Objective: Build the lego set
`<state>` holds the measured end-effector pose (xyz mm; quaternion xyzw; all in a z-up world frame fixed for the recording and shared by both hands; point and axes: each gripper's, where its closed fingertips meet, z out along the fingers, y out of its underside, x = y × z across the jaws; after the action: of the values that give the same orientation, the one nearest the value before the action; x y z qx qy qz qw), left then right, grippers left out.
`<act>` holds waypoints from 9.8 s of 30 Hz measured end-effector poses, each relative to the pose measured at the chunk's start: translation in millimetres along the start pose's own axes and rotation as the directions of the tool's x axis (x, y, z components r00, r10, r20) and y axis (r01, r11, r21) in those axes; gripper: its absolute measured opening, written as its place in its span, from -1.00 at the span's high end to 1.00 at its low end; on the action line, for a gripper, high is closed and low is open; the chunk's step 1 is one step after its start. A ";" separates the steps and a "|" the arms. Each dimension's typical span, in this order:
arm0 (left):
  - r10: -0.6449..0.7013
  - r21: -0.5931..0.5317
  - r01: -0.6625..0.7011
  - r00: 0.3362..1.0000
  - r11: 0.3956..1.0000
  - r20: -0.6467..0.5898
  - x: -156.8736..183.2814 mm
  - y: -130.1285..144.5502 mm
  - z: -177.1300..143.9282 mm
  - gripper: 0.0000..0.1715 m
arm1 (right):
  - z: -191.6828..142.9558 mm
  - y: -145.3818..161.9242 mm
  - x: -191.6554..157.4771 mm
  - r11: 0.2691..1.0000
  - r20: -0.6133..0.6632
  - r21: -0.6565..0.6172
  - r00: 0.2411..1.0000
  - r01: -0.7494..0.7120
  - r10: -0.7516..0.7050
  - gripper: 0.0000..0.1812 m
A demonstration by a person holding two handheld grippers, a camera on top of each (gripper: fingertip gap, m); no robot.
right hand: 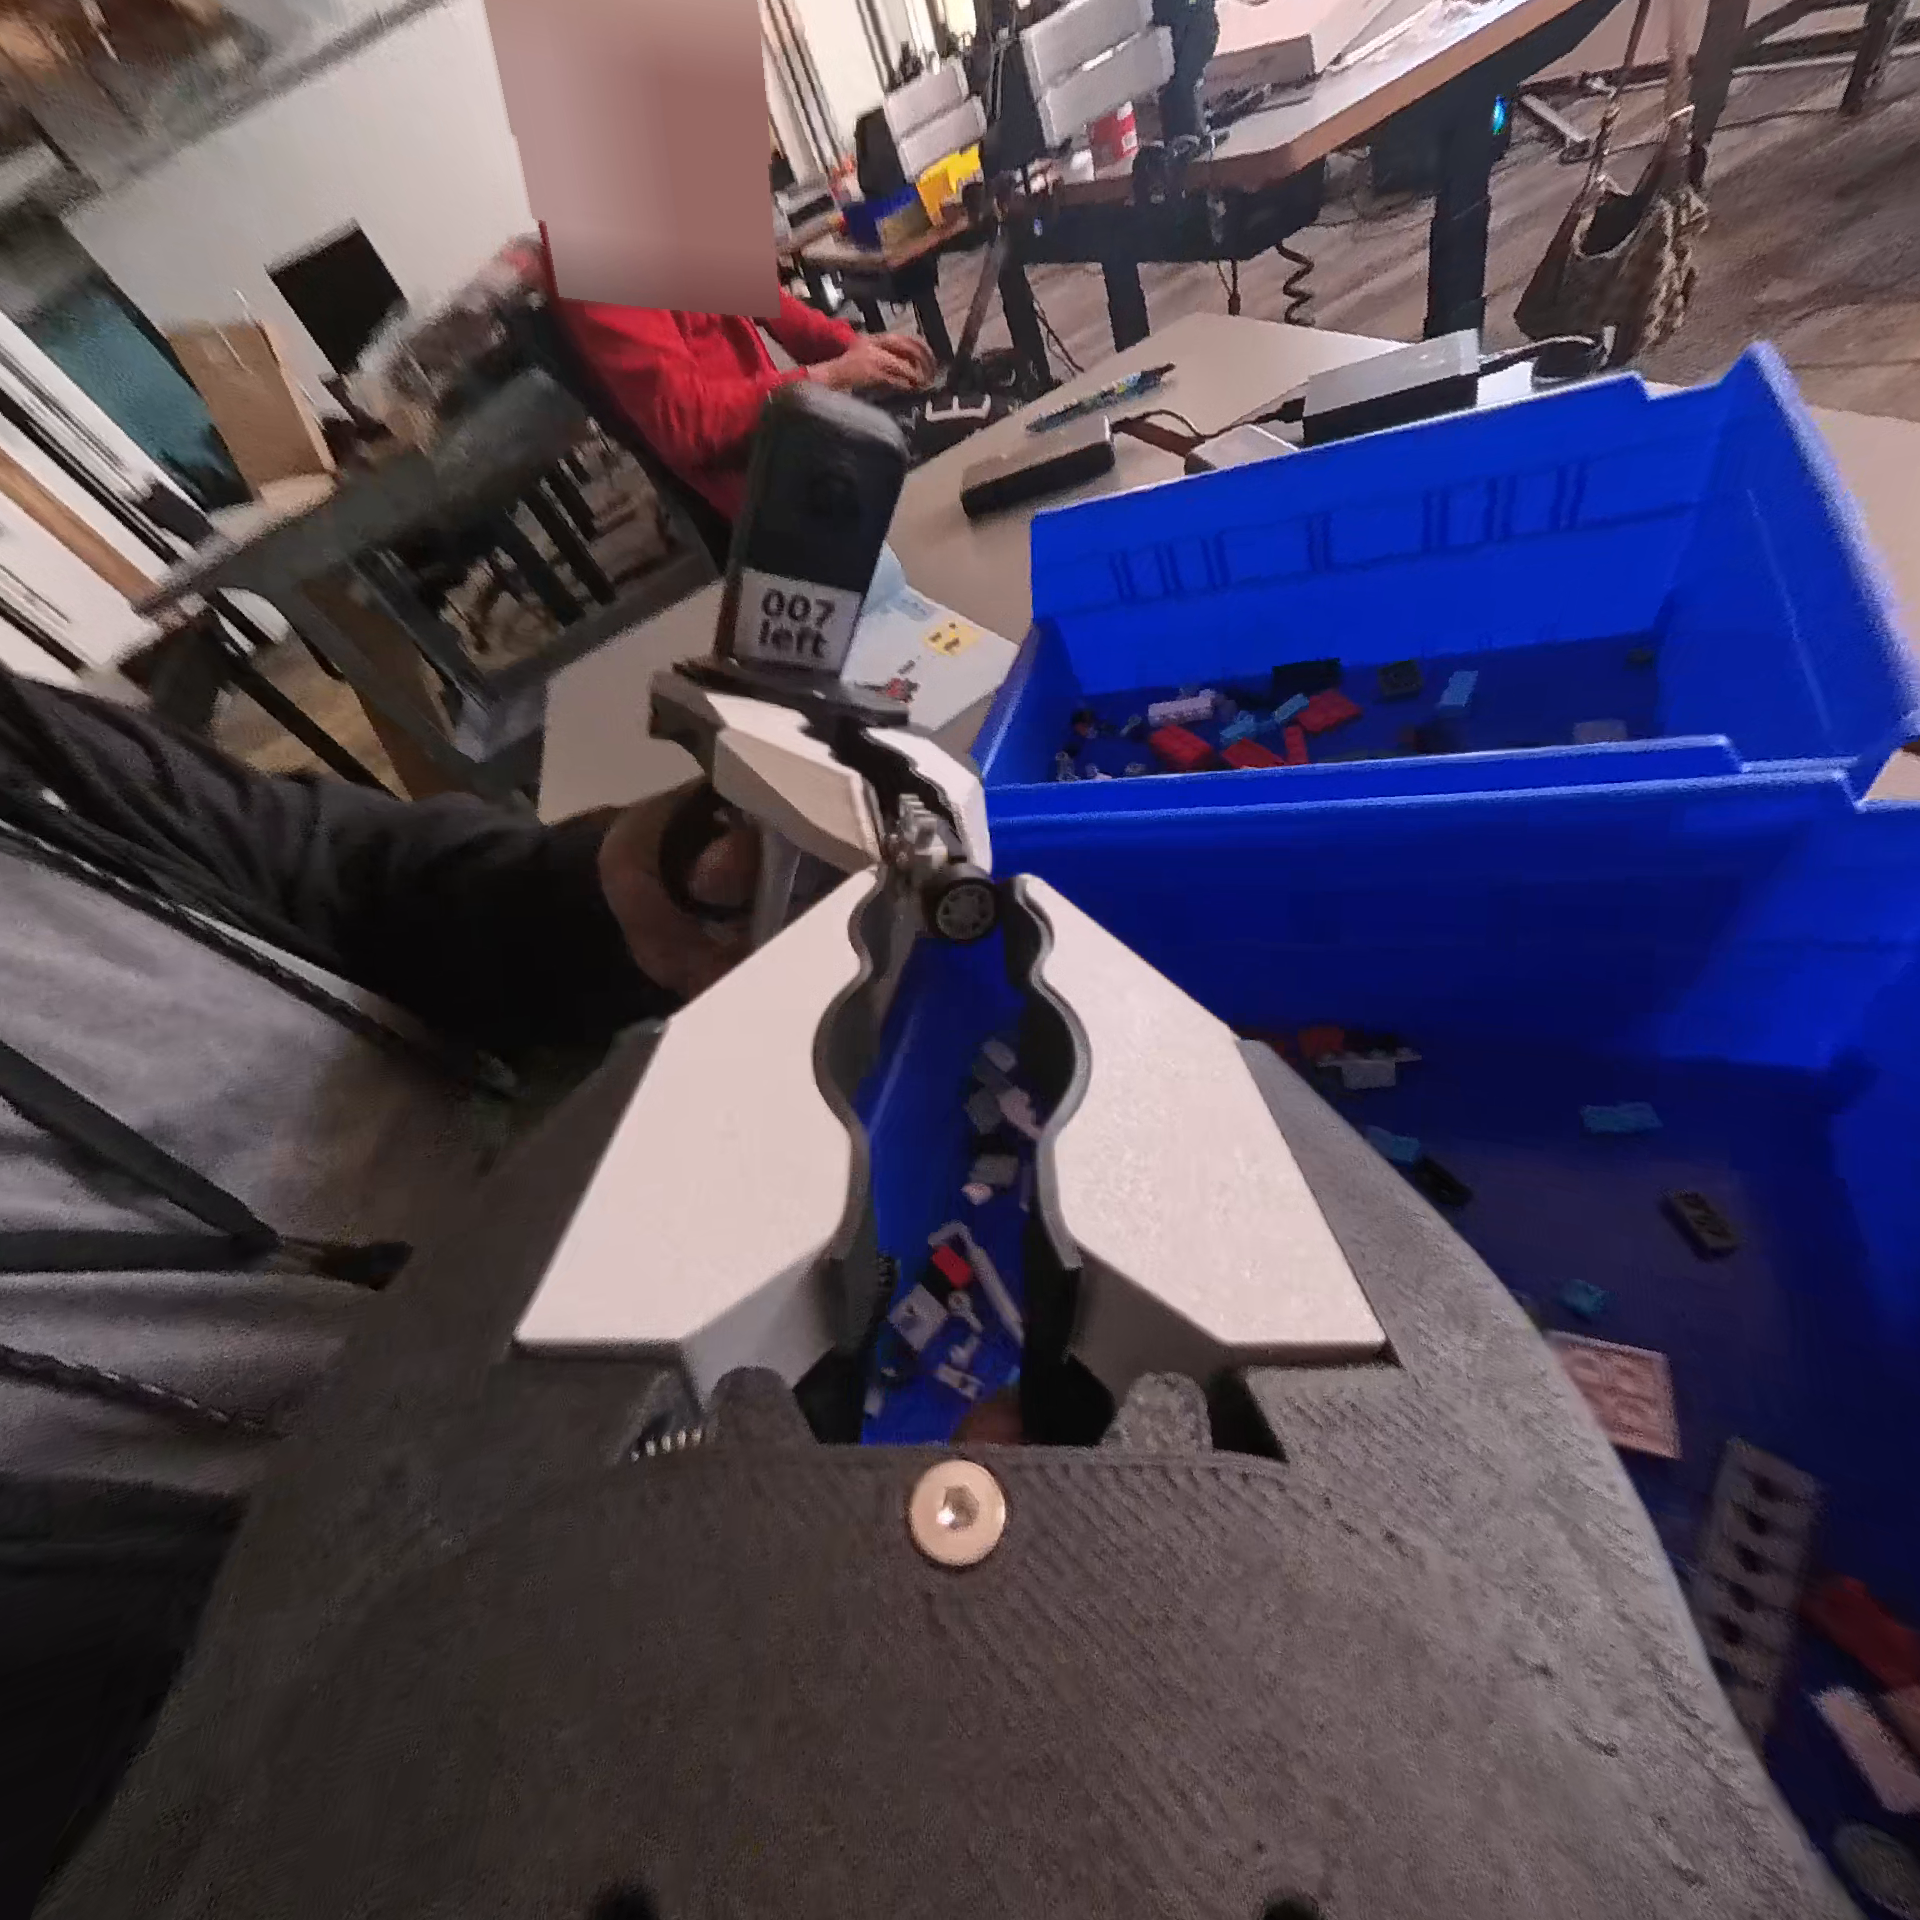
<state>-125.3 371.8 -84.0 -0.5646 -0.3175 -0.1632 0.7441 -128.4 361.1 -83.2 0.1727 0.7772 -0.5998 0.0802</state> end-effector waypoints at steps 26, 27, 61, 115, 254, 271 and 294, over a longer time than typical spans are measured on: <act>0.181 -0.161 -0.140 0.943 0.977 0.280 -24.9 4.2 -38.9 0.97 | -11.6 43.7 66.1 0.819 -0.158 -0.524 0.918 0.233 -0.362 0.76; 0.178 -0.148 -0.140 0.942 0.979 0.286 -24.9 1.3 -42.5 0.96 | -5.1 47.2 70.0 0.791 -0.141 -0.562 0.913 0.244 -0.382 0.75; 0.045 -0.081 -0.017 0.935 0.997 0.352 -28.7 -1.2 -59.7 0.72 | 37.2 36.7 67.7 0.480 -0.071 -0.598 0.554 0.642 -0.830 0.78; 0.826 -0.412 -0.810 0.527 0.417 -0.200 3.9 37.6 -40.2 0.78 | 28.8 34.0 -31.1 0.818 0.146 -0.236 0.851 0.525 -0.504 0.84; 0.468 -0.290 -0.380 0.559 0.878 0.684 -13.3 0.9 -393.2 0.53 | 170.8 60.1 -114.7 0.952 -0.195 -0.109 0.933 0.285 -0.302 1.00; 0.423 -0.367 -0.228 0.640 0.902 0.642 -39.8 46.3 -428.9 0.54 | 255.5 109.7 -68.6 0.932 -0.247 -0.285 0.922 0.225 -0.297 1.00; 0.339 -0.296 -0.184 0.681 0.937 0.649 -41.8 41.8 -431.6 0.61 | 75.7 55.4 5.0 0.994 -0.763 -0.107 0.640 0.011 -0.089 1.00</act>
<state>-6.9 -27.5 -211.7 -0.6981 -0.4683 0.1354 0.5244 -119.1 301.5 -155.2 0.3849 0.7694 -0.4356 -0.2648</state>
